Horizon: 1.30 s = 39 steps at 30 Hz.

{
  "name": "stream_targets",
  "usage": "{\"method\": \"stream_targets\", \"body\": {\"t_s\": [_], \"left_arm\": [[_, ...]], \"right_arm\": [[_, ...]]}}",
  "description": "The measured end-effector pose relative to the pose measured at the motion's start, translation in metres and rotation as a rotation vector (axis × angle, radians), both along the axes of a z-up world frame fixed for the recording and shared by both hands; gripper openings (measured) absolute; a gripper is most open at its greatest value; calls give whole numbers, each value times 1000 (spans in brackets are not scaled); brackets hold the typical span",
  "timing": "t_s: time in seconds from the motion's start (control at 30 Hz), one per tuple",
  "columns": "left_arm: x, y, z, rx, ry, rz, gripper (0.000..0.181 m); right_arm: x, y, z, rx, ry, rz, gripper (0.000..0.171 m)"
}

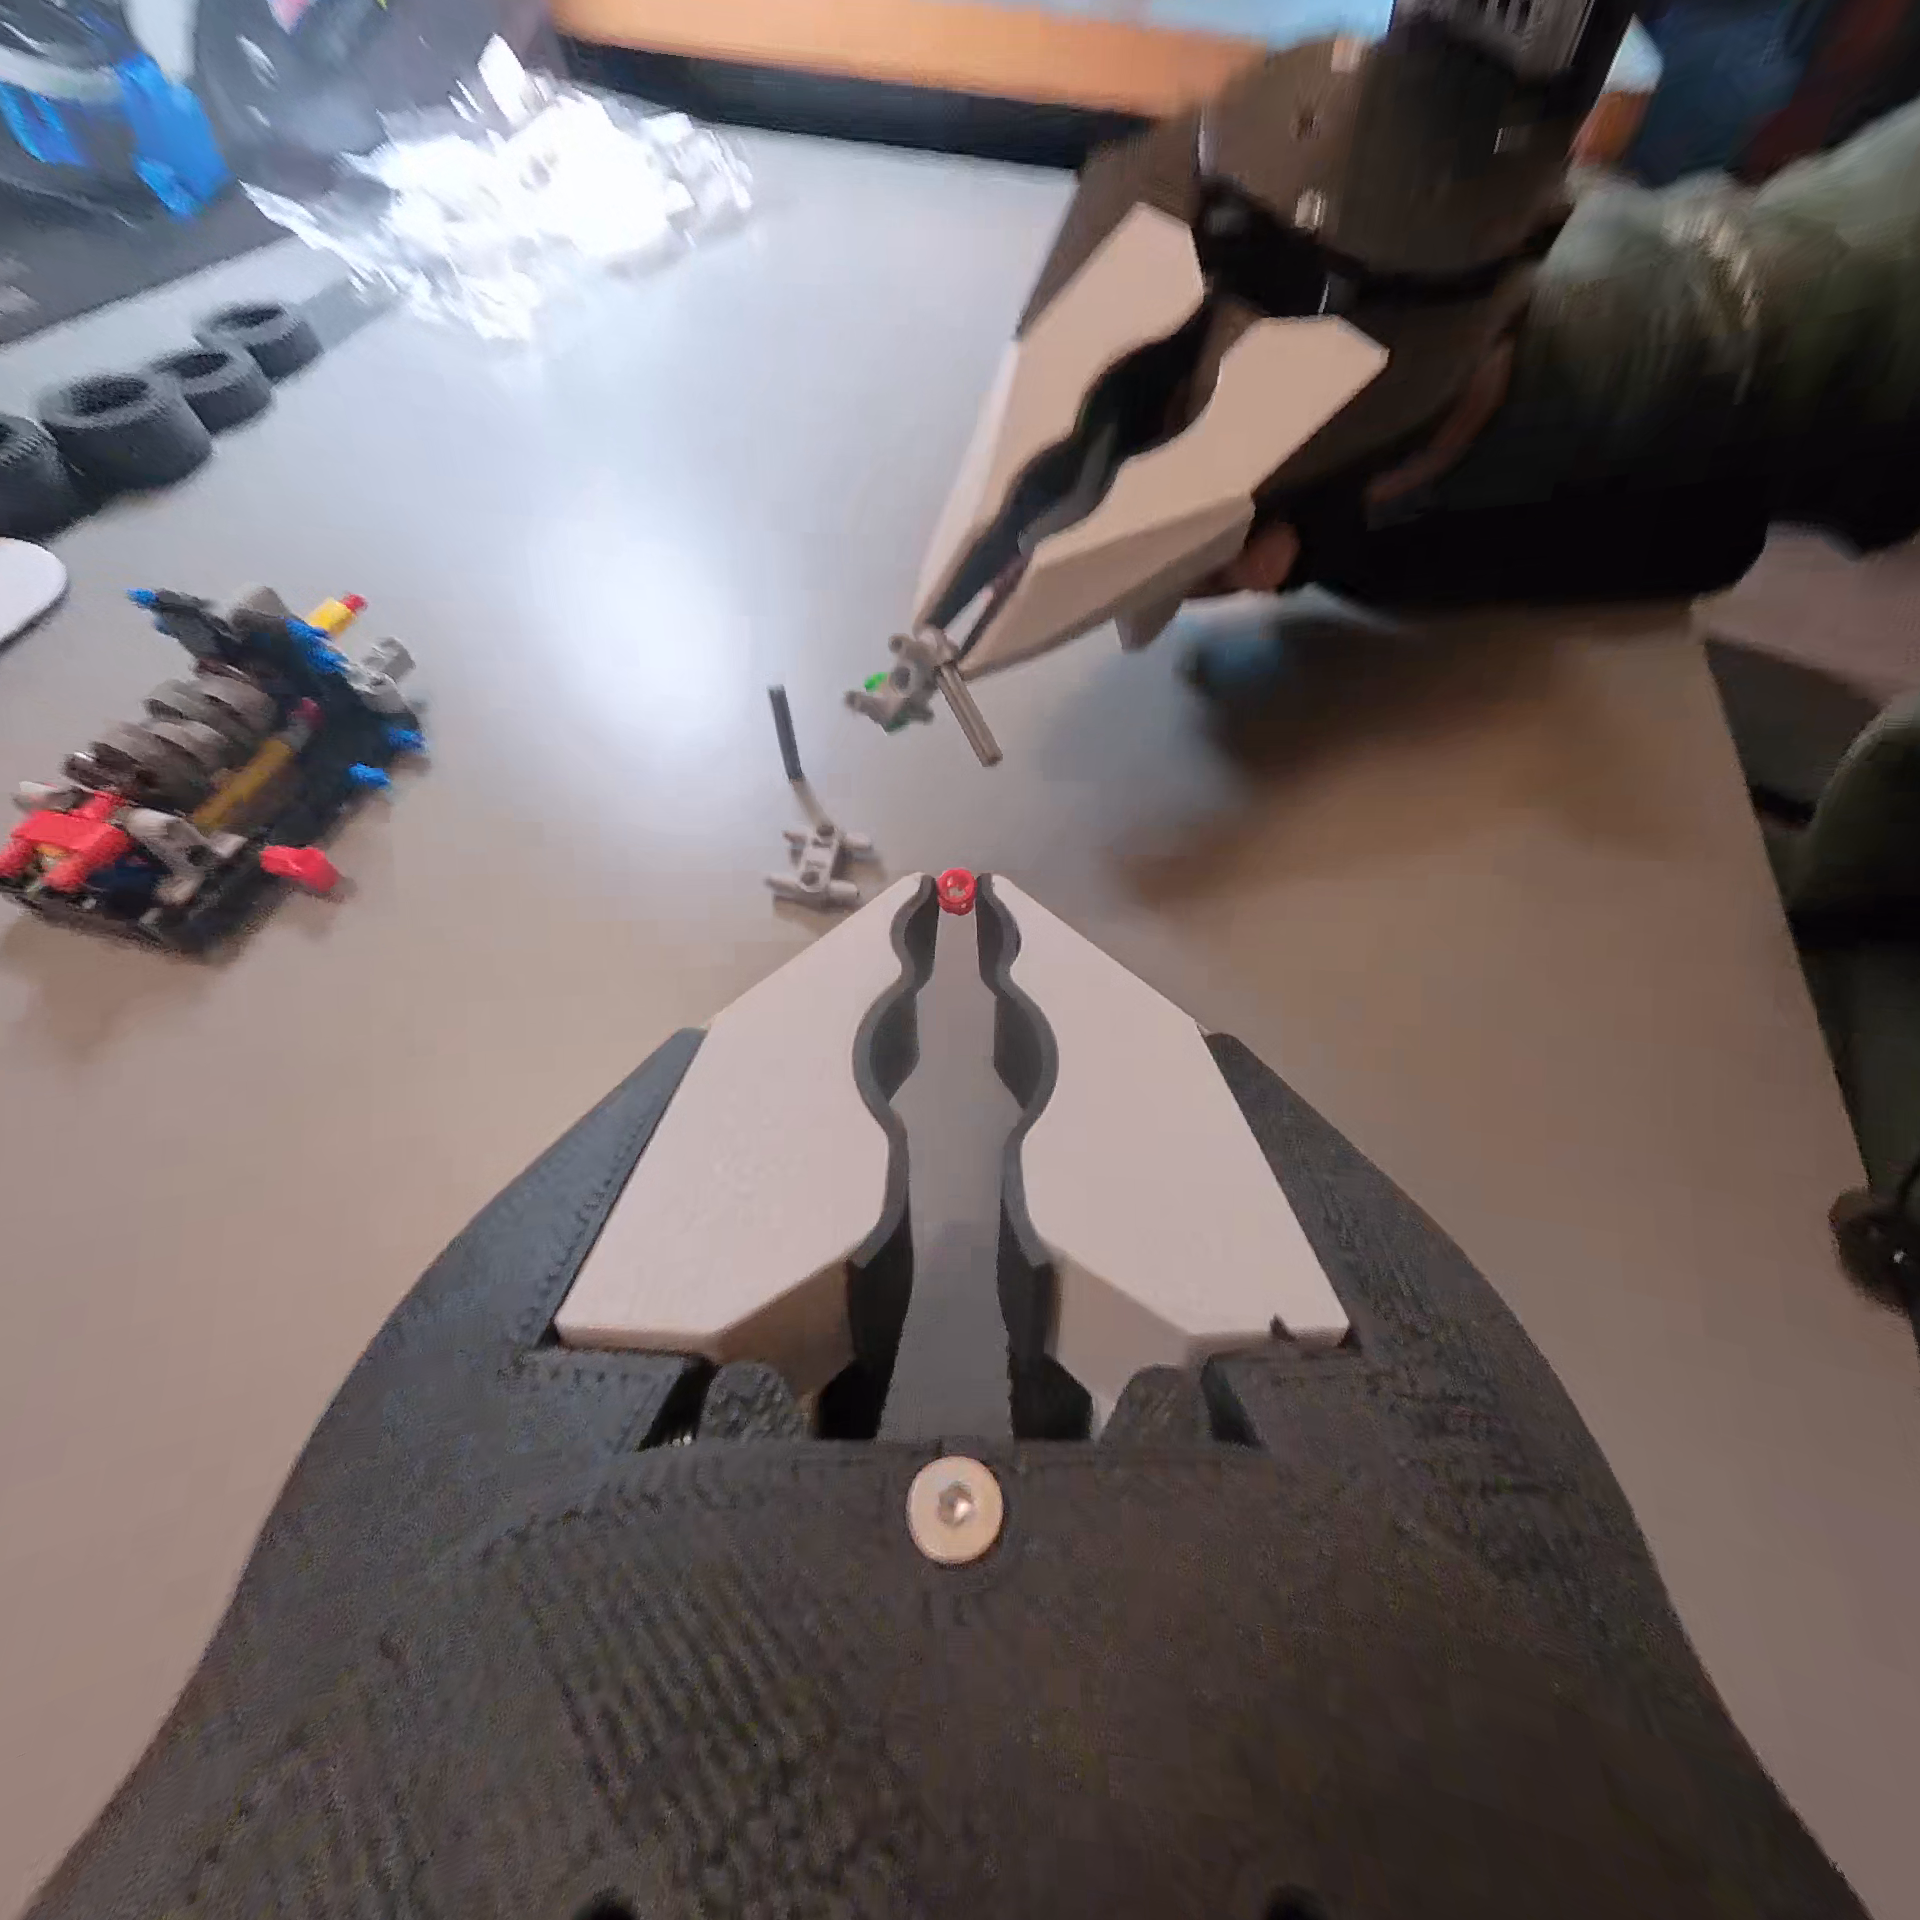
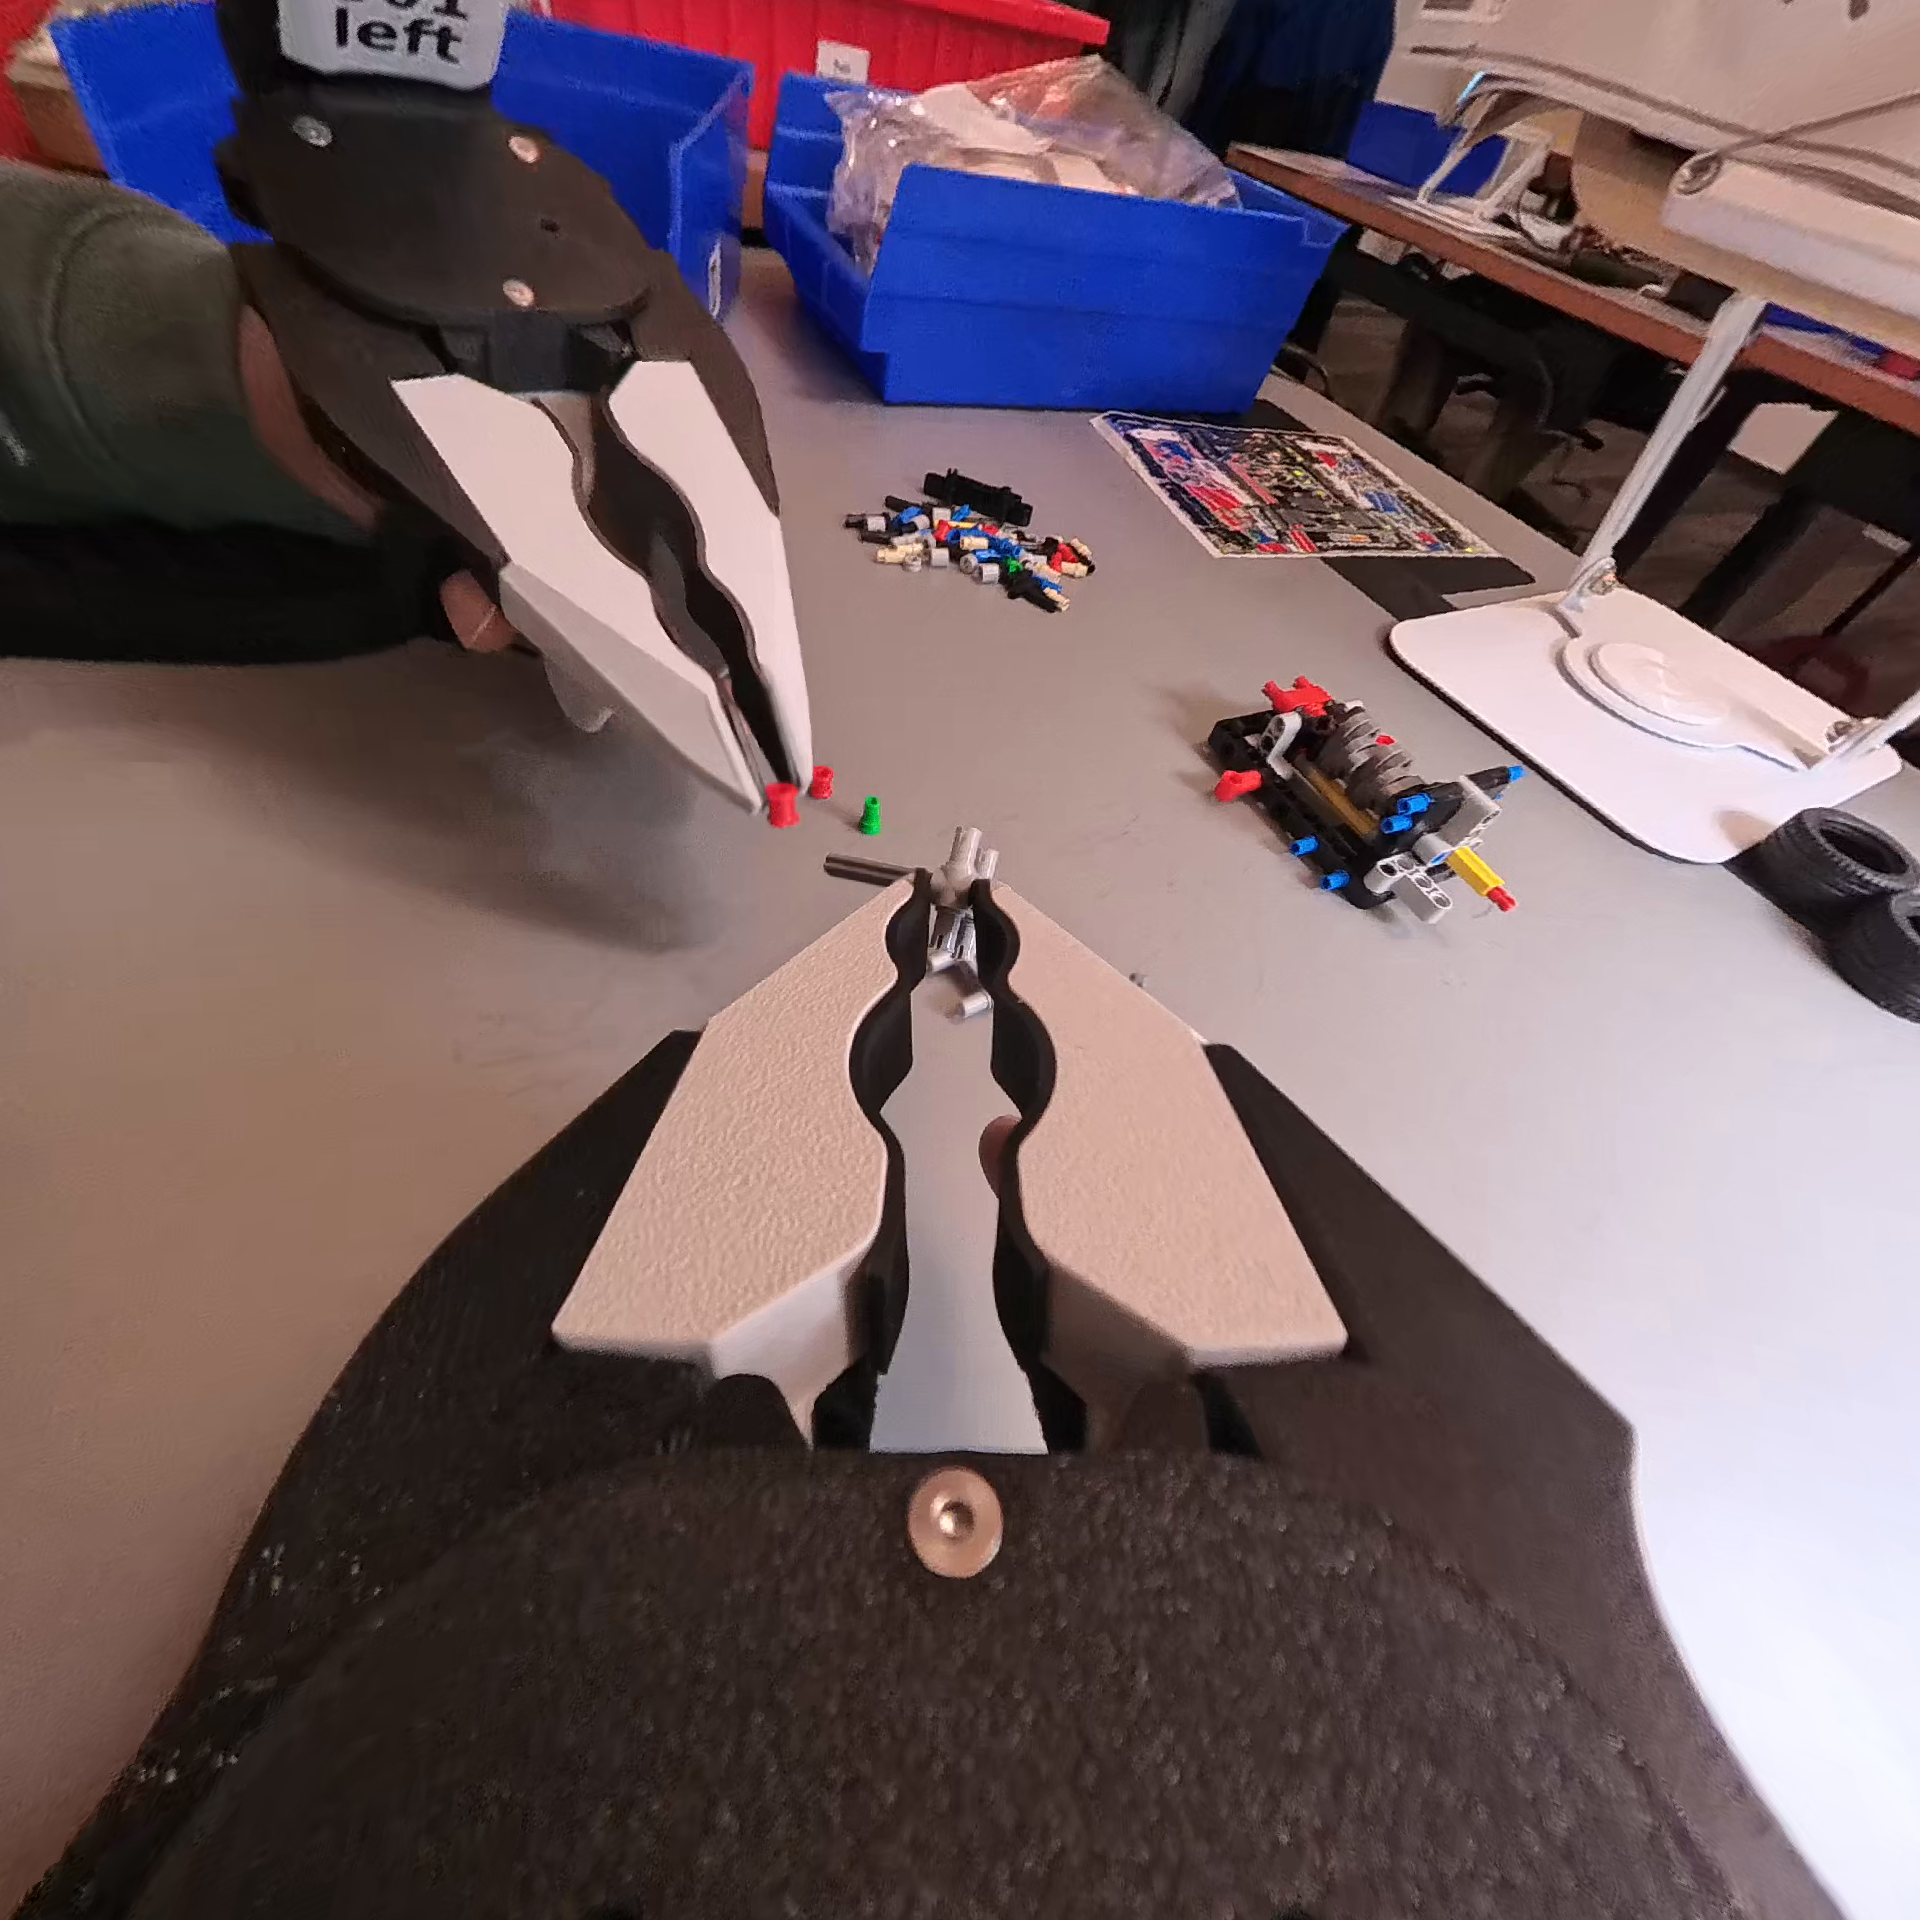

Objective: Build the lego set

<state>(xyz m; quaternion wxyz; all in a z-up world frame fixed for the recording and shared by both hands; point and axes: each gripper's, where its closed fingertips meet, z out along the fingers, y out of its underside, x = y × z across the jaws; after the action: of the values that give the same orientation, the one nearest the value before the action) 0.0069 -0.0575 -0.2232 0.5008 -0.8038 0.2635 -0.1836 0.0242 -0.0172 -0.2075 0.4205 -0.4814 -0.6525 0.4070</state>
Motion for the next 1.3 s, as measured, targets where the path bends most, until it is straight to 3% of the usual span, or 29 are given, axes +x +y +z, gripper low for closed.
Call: {"method": "stream_targets", "body": {"t_s": [0.17,0.37,0.57,0.97,1.3], "left_arm": [[-7,6,40,200,-142,42,5],[-3,-3,77,466,-144,34,5],[-2,-6,86,565,-155,18,5],[-12,-8,100,755,-95,51,4],[-15,-2,98,814,46,121,4]], "right_arm": [[-2,5,8,-89,35,-35,5],[-7,2,21,-167,79,-51,5],[-14,-2,22,-270,75,-63,5],[-40,-21,54,-761,78,-77,5],[-36,-16,60,-826,120,-94,5]]}}
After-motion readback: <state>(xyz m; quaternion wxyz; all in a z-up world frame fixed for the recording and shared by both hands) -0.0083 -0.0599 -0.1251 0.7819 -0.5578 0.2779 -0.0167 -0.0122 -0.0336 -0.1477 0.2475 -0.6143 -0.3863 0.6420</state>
